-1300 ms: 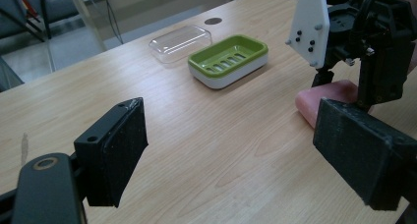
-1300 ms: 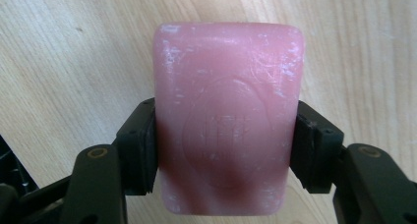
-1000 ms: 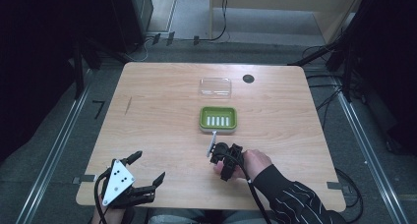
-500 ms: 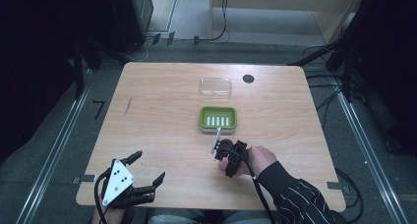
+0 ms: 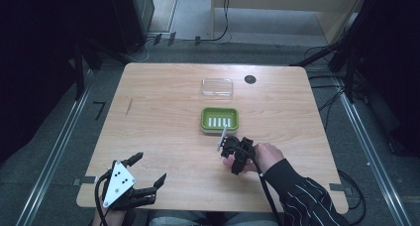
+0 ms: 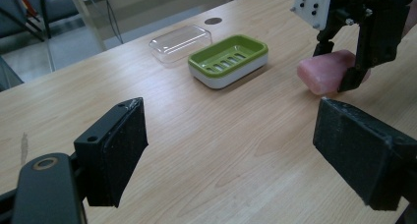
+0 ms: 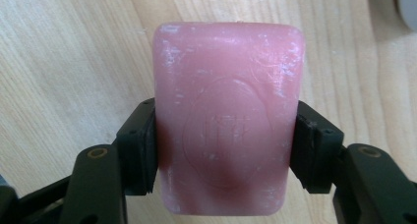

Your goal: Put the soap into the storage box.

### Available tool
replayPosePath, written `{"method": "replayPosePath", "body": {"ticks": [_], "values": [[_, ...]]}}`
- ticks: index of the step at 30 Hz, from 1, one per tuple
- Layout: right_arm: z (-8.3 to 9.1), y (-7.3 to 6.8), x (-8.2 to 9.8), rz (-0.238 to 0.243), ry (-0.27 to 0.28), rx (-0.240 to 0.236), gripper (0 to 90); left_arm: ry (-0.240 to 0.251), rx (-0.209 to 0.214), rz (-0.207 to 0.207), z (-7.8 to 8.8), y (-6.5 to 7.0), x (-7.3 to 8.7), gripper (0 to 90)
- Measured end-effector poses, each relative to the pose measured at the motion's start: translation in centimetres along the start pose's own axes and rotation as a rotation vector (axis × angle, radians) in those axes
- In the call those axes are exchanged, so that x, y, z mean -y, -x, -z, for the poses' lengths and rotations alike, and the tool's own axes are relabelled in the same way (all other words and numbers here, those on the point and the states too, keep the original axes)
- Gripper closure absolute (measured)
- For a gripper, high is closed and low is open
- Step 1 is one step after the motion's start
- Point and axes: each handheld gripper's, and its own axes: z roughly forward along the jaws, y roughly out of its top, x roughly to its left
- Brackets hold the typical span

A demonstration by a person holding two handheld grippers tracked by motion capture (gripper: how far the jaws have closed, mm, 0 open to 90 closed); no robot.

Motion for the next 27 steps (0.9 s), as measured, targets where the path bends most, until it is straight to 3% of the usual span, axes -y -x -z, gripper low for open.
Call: {"method": "replayPosePath", "body": {"ticks": [27], "values": [[1.2,2.4,0.3,0.022,0.019,0.035,38.6,0.000,-0.011,0.007,0.3,0.0,0.1,13.9]]}}
